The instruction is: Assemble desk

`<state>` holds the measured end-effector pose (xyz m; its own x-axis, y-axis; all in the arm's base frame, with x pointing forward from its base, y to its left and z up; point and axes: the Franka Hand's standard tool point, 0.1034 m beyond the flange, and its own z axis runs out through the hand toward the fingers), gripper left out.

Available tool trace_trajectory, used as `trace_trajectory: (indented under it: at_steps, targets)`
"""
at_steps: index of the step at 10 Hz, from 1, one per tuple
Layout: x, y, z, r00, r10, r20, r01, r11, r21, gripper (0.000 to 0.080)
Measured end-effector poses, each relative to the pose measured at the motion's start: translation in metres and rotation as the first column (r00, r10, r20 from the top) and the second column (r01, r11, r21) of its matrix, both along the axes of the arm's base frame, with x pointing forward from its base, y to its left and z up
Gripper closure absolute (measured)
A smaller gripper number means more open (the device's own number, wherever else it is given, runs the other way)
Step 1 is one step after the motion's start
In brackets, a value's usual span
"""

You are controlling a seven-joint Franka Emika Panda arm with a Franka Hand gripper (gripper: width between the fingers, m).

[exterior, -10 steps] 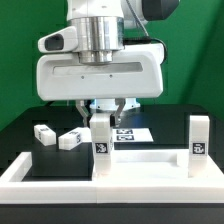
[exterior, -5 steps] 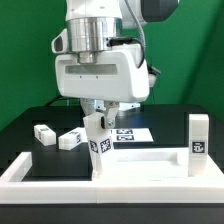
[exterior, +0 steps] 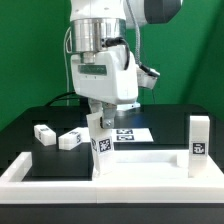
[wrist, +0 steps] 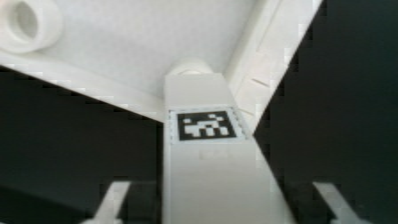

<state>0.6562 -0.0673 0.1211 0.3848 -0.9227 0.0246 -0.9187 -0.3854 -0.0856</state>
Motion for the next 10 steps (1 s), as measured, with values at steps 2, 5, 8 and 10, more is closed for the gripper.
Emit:
trace_trajectory:
  at_steps: [2,5,8,10]
  targets:
    - [-0.001,0.000,0.002,0.963,0.266,-0.033,-0.268,0.962,-0.056,0.0324]
    - [-0.007,0.007,-0.001,0.857,0.512,-0.055,-0.515,0.854,-0.078,0.0159]
    - [-0.009,0.003,-0.001,0.653,0.755,-0.064,-0.757,0.648,-0.084,0.0150]
    - [-0.027,-0.019,-0.005,0.517,0.856,-0.020,-0.856,0.516,-0.035,0.0150]
